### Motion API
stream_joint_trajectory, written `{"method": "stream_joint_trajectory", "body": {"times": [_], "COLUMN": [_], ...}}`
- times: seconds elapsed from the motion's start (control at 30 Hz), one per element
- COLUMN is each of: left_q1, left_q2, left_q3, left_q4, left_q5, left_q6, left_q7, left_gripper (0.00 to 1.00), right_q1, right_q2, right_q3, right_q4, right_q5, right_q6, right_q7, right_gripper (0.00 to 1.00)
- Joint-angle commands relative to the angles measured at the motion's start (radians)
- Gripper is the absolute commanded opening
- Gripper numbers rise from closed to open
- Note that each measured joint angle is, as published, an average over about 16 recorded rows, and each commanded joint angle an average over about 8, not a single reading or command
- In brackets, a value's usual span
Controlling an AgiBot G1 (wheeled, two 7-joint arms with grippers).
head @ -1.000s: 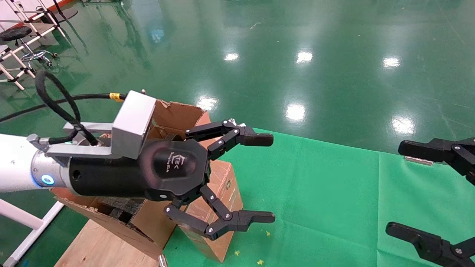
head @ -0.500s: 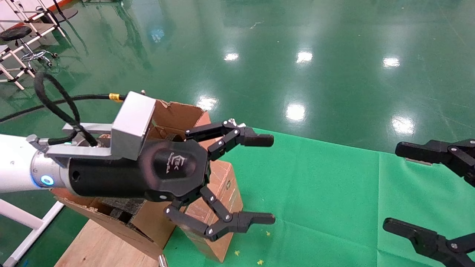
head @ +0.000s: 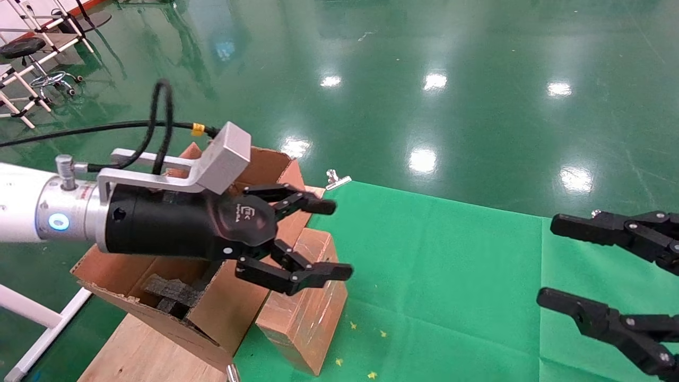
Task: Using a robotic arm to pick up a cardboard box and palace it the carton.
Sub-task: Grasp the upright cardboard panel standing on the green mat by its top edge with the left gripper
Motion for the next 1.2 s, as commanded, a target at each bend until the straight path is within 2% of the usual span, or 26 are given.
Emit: {"method": "stream_joint_trajectory", "body": {"times": [0.03,0.17,0.43,0.6,0.77,0.9,1.2], "left_q1": [-0.041,-0.082,-0.090,-0.162,-0.262,-0.333,-0.417], "left_q2": [-0.011,-0.010,-0.010,-0.005,0.028,0.056,0.079], "left_q3": [0.026,0.049,0.059,0.104,0.180,0.268,0.448], "left_q4": [-0.010,-0.012,0.009,0.009,0.006,0.010,0.019], "left_q5": [0.059,0.106,0.124,0.235,0.345,0.389,0.414], "left_q6": [0.008,0.027,0.038,0.065,0.116,0.140,0.136], "left_q7": [-0.067,-0.105,-0.123,-0.242,-0.419,-0.531,-0.668], "left_gripper": [1.00,1.00,1.00,1.00,1.00,1.00,1.00], "right_q1": [0.000,0.000,0.000,0.000,0.000,0.000,0.000], "right_q2": [0.000,0.000,0.000,0.000,0.000,0.000,0.000], "right_q3": [0.000,0.000,0.000,0.000,0.000,0.000,0.000], "right_q4": [0.000,0.000,0.000,0.000,0.000,0.000,0.000], "right_q5": [0.000,0.000,0.000,0.000,0.000,0.000,0.000], "right_q6": [0.000,0.000,0.000,0.000,0.000,0.000,0.000], "right_q7": [0.000,0.000,0.000,0.000,0.000,0.000,0.000], "right_gripper": [0.00,0.00,0.00,0.00,0.00,0.00,0.00]}}
